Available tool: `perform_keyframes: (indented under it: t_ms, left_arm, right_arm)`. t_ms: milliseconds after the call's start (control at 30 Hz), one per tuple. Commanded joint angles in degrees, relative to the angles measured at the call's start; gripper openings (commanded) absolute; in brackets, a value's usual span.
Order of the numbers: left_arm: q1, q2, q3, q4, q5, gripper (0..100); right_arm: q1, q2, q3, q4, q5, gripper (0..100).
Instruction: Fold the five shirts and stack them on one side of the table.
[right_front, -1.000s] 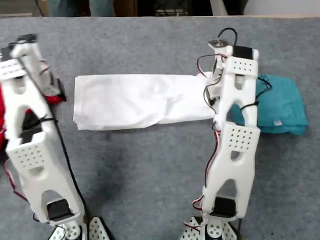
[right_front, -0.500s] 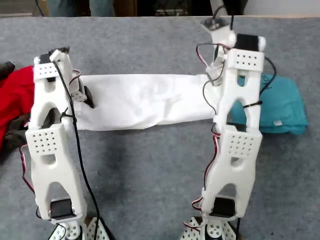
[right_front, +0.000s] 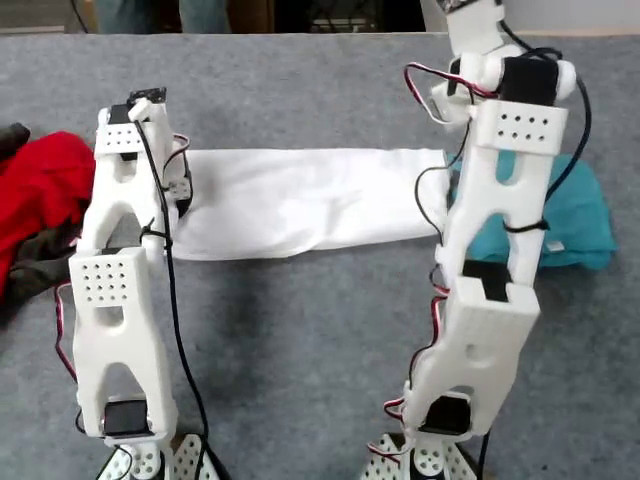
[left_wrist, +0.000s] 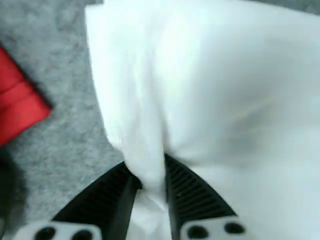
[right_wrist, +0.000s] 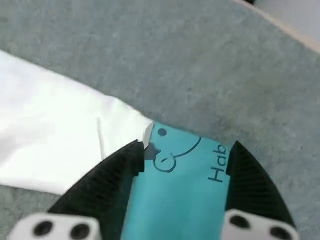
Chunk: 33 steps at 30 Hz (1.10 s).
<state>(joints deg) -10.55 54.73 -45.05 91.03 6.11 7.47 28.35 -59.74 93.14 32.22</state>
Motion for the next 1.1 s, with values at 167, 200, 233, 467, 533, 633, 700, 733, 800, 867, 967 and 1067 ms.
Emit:
perform_keyframes:
  t_ms: [167,200,233,467,533,633,700,733,800,867,967,1067]
  left_arm:
    - [-2.4,-0.6,-3.4,2.7,0.7,3]
    - [-3.4,-0.6,-6.0,4.7,0.7,3]
    - [-4.4,-0.5,-8.7,6.5,0.5,3]
    - [-8.0,-1.2,-20.4,9.8,-4.1,3]
    - [-6.5,-2.4,-19.9,9.8,-4.1,3]
    - [-1.9,-4.0,-17.5,9.8,-4.1,3]
    - [2.2,-5.5,-16.2,9.8,-4.0,3]
    - [4.4,-6.5,-15.9,9.8,-4.0,3]
    - [8.8,-8.4,-16.0,9.8,-3.2,3]
    - [13.3,-9.9,-16.0,9.8,-0.3,3]
    - [21.1,-11.5,-16.1,9.7,3.5,3]
    - [28.1,-11.7,-16.0,7.2,7.6,3]
  right_arm:
    - [3.2,-4.2,-2.7,-3.8,0.5,27.6]
    - [4.5,-4.3,-2.7,-3.9,0.8,27.6]
    - [6.1,-4.3,-2.9,-4.5,0.8,27.6]
    - [14.9,-4.0,-7.9,-5.5,0.8,27.6]
    - [16.7,-4.0,-8.8,-5.5,0.8,27.6]
    - [18.9,-4.0,-9.5,-5.8,1.0,27.6]
    - [20.1,-4.0,-9.9,-5.8,2.7,27.6]
    - [20.7,-4.0,-9.9,-5.7,3.6,27.6]
    - [21.9,-4.0,-9.9,-5.7,4.8,27.6]
    - [23.0,-4.0,-10.1,-5.7,5.2,27.6]
    - [24.2,-4.3,-10.1,-6.2,5.3,27.6]
    - [25.1,-4.2,-10.1,-6.6,5.2,27.6]
